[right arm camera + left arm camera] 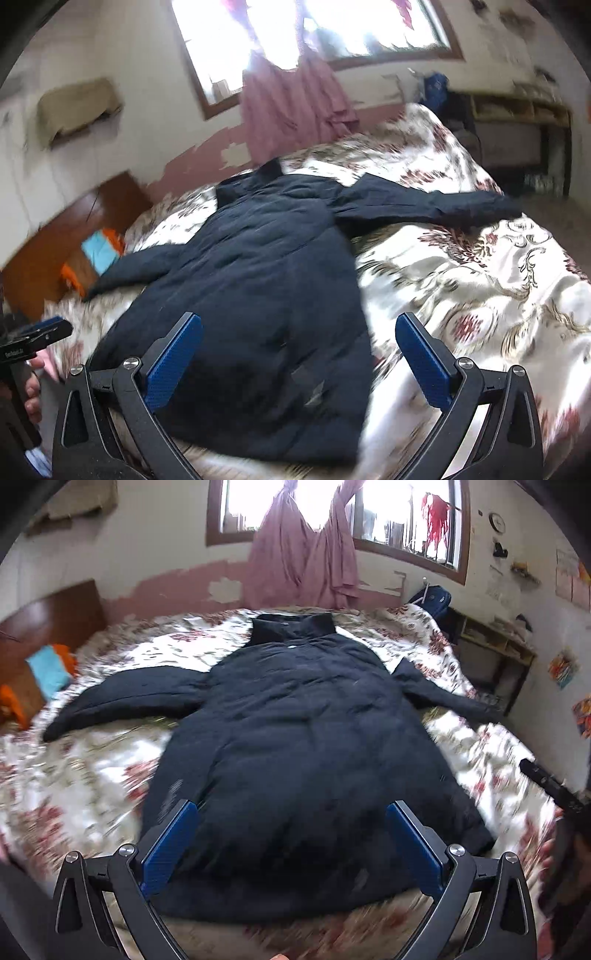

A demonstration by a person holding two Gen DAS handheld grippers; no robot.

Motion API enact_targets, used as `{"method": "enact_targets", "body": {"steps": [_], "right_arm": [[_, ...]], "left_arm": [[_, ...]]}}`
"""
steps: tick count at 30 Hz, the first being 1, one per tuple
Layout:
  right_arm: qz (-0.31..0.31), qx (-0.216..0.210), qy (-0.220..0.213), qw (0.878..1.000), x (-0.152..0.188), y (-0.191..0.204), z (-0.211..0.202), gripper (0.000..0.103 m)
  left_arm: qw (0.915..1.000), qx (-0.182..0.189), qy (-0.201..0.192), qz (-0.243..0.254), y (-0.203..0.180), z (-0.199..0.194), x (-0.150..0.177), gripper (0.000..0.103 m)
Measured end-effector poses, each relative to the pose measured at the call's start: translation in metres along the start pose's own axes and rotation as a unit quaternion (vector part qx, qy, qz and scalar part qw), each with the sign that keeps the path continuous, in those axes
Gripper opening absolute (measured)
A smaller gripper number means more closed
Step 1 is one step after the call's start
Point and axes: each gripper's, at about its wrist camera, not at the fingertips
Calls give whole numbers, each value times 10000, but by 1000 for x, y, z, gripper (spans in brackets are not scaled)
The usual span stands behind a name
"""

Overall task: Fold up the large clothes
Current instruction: 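Grasp the jacket sleeve cuff with the right gripper and lift it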

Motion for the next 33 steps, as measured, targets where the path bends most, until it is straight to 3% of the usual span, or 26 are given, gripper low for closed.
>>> {"method": "enact_targets", "body": {"steps": [5,9,14,18,19,22,23,24,26,28,30,33], "right_arm": [[608,693,262,9954,-53,-81,71,102],[1043,965,303,9894,-90,-145,126,102],[1962,1157,164,9736,-117,-217,189,102],[2756,1182,67,9539,-121,-258,223,101],[2940,1201,34,9482,-121,-267,233,97],[3347,1230,13,9343,-124,-290,256,66],[3511,1232,14,9282,-123,-297,266,60],[3609,1215,8,9246,-122,-302,269,58],[3885,1244,-24,9130,-118,-311,281,32],[4019,1261,-32,9069,-116,-316,288,19],[3977,1217,-90,9094,-117,-315,287,10],[3472,1345,-298,9276,-137,-297,274,4]], "left_arm": [[9995,-13,54,321,-38,72,-62,103],[9991,-57,-21,423,-66,133,-102,103],[9987,441,145,217,-94,210,-140,103],[9965,765,163,299,-122,263,-154,103],[9961,806,164,303,-128,271,-156,103],[9947,911,214,434,-148,301,-162,103],[9944,889,281,497,-153,310,-165,103],[9940,816,412,605,-161,321,-165,103],[9932,749,579,679,-168,337,-166,103],[9909,721,848,751,-174,351,-164,101],[9882,528,1127,893,-178,365,-160,100],[9829,272,1374,1198,-185,378,-154,100]]}}
Point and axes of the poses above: each gripper's, at about its wrist camera, not at the fingertips, and z roughly the way its jaws point, y to its left, x to its underside
